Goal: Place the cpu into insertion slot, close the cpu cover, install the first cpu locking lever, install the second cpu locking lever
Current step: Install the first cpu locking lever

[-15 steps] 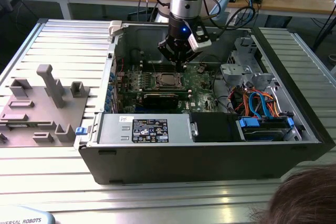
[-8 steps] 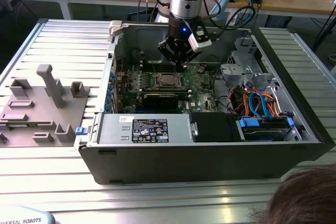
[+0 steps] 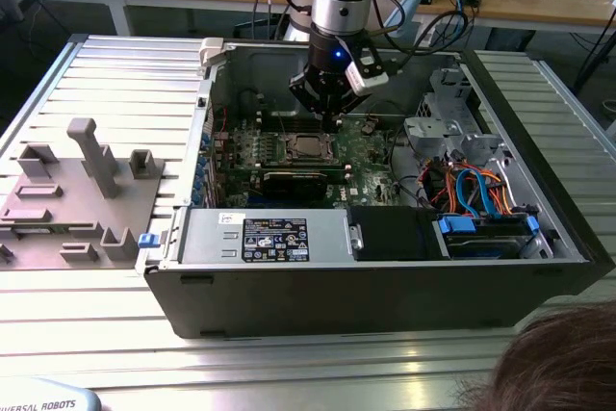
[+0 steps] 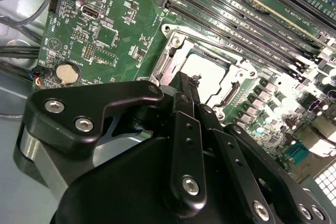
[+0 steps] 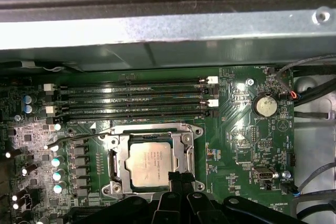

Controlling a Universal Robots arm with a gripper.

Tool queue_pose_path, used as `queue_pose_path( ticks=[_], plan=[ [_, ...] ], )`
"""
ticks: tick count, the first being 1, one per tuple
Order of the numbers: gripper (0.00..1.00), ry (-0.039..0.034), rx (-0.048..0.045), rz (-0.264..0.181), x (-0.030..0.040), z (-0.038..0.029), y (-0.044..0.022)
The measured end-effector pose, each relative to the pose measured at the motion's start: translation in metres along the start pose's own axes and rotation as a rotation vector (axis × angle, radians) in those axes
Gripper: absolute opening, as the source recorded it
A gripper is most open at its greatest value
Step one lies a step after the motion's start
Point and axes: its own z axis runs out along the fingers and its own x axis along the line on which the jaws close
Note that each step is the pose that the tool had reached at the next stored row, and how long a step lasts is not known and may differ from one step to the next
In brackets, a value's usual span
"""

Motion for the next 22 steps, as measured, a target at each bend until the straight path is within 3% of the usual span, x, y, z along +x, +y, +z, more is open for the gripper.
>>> queue_pose_path(
  ticks=[22],
  plan=[
    [0.11, -0.0011, -0.0002, -0.020, 0.0000, 0.0000, 0.0000]
  ],
)
